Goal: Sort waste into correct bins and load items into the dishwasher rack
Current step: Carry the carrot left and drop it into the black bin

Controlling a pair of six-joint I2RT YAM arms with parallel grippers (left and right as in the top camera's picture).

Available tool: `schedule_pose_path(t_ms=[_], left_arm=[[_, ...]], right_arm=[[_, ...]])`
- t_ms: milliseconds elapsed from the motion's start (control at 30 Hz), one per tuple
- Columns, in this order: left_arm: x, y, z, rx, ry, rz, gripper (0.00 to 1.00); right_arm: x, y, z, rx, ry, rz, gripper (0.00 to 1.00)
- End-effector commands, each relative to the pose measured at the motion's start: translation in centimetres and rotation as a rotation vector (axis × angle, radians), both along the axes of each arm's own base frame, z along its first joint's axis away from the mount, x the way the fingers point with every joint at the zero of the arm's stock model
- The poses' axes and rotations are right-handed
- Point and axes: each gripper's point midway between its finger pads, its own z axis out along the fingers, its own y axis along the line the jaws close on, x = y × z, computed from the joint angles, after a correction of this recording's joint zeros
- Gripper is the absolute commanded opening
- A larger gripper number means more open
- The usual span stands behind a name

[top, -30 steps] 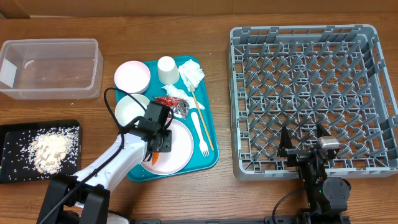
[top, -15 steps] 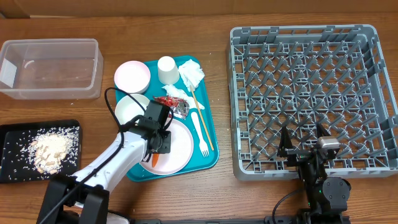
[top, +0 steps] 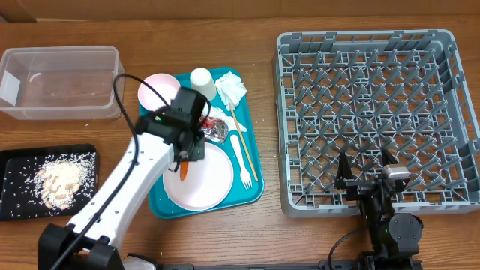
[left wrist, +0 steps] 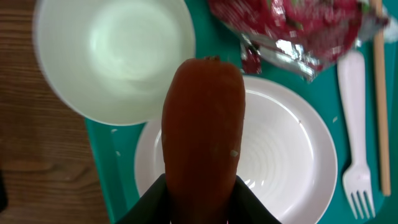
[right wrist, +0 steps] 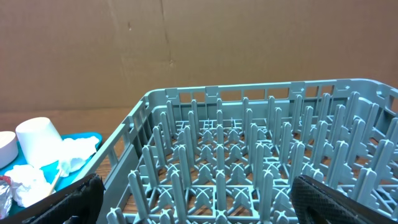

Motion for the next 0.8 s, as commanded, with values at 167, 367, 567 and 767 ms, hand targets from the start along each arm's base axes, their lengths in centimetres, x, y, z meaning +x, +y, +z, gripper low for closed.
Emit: schedule_pose_path(t_ms=[167,367,567,767], left_arm=[[2.2,8.3,7.0,-0.015,-0.196,0.409,0.04],[0.7,16.5,6.8,-0.111,-0.181,0.726,0.04],[-1.5,23.4,6.0,-0.165,-0.189,0.975,0.04],[-4.1,28.1,4.4,-0.153,-0.155,1.146,0.04]], right_arm=[[0.0,-0.2,-0.1,0.004,-0.005,-0.01,1.0],[0.0,-0.2,-0.1,0.004,-0.005,-0.01,1.0],[0.0,-0.2,-0.1,0.004,-0.005,-0.01,1.0],[0.0,-0.2,-0.1,0.004,-0.005,-0.01,1.0]])
